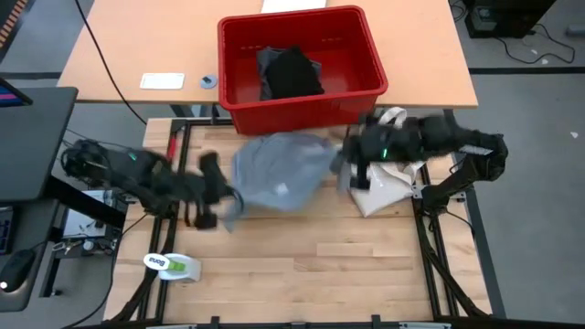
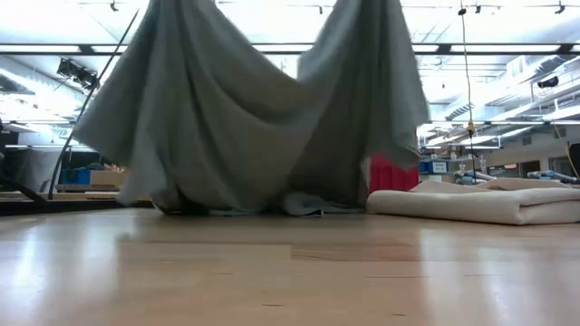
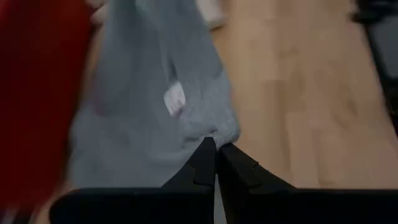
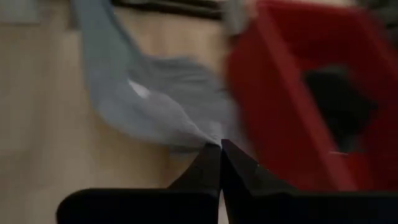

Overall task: Fold Laundry from Bin
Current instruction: Fold the gray shirt

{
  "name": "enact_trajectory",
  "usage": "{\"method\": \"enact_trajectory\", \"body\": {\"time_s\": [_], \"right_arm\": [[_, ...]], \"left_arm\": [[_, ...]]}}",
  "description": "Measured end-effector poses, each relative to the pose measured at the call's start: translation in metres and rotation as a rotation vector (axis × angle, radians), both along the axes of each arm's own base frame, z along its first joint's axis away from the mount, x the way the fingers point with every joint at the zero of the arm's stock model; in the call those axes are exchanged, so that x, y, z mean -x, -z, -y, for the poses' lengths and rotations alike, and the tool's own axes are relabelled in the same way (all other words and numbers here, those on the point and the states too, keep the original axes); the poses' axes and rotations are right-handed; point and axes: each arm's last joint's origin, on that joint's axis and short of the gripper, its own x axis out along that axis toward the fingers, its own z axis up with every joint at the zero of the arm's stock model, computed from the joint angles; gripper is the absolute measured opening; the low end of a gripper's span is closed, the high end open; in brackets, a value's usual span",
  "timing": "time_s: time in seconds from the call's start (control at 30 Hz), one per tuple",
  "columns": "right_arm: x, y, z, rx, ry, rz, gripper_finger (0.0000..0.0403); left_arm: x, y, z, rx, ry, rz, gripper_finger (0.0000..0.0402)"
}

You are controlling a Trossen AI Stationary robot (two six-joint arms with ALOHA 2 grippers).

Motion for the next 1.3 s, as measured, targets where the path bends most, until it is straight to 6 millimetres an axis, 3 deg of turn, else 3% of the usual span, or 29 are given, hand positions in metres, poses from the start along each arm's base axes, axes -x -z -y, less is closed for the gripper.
{"method": "enact_trajectory", "body": {"time_s": [0.2, 0.33, 0.43, 0.53, 0.67, 0.8, 1.03, 1.3], "right_arm": [[-0.008, 0.060, -0.071, -0.182, -0.168, -0.150, 0.0011], [-0.004, 0.112, -0.128, -0.246, -0.365, -0.202, 0.0012], [0.003, 0.147, -0.161, -0.226, -0.501, -0.163, 0.0012], [0.005, 0.174, -0.181, -0.094, -0.552, 0.002, 0.0012], [0.001, 0.193, -0.190, 0.092, -0.488, 0.278, 0.0012], [0.000, 0.207, -0.187, 0.127, -0.460, 0.428, 0.0012], [0.009, 0.237, -0.178, 0.107, -0.430, 0.486, 0.0013], [0.008, 0.236, -0.175, 0.082, -0.417, 0.537, 0.0013]], "left_arm": [[-0.041, 0.065, 0.066, -0.005, 0.260, 0.185, 0.0013], [-0.049, 0.103, 0.107, 0.000, 0.399, 0.284, 0.0013], [-0.058, 0.133, 0.126, -0.022, 0.459, 0.328, 0.0014], [-0.072, 0.150, 0.136, -0.075, 0.492, 0.406, 0.0014], [-0.092, 0.164, 0.140, -0.130, 0.491, 0.475, 0.0014], [-0.102, 0.173, 0.137, -0.147, 0.467, 0.469, 0.0014], [-0.108, 0.181, 0.129, -0.142, 0.433, 0.429, 0.0014], [-0.112, 0.185, 0.129, -0.138, 0.426, 0.432, 0.0014]]}}
